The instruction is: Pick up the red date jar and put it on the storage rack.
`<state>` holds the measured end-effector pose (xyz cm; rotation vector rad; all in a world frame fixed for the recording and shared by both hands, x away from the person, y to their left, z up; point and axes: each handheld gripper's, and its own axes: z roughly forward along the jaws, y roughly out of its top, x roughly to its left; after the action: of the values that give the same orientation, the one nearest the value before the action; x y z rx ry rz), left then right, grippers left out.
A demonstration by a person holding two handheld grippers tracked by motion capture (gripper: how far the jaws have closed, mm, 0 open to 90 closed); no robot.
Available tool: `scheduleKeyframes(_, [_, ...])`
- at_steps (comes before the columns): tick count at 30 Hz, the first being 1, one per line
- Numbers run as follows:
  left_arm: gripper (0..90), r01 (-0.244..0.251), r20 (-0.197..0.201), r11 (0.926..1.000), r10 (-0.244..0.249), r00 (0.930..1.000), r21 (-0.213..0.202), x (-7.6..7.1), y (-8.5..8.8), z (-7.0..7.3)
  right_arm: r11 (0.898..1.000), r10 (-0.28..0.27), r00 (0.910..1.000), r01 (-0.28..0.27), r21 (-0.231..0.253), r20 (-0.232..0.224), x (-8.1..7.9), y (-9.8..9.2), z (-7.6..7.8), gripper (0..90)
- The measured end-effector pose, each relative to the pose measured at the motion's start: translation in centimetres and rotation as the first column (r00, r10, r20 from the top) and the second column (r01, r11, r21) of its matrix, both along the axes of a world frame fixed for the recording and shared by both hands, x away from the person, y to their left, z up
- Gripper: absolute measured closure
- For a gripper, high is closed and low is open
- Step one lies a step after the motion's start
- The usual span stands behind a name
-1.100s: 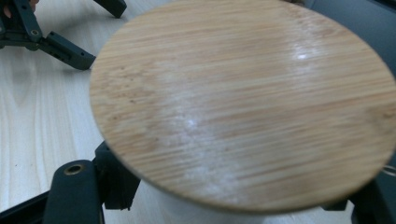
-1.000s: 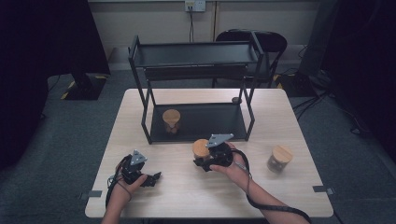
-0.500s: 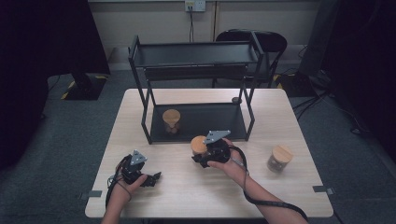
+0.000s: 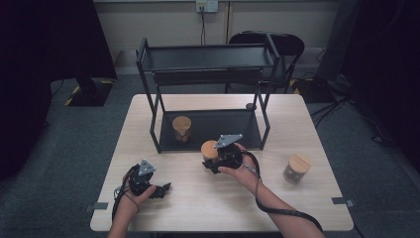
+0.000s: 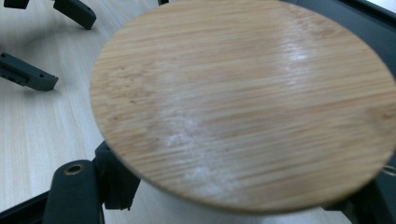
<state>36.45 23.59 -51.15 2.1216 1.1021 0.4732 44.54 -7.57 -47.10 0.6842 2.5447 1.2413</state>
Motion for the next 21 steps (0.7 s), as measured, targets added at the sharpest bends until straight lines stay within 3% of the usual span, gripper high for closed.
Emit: scheduleKeyframes(21, [0.2,0.000,0.000,1.0000,0.000,1.0000,0.000,0.0,0.0,0.0,1.000,-0.020,0.9998,0.020,-0.004,0.003,1.2,0.7,0.1,25.6])
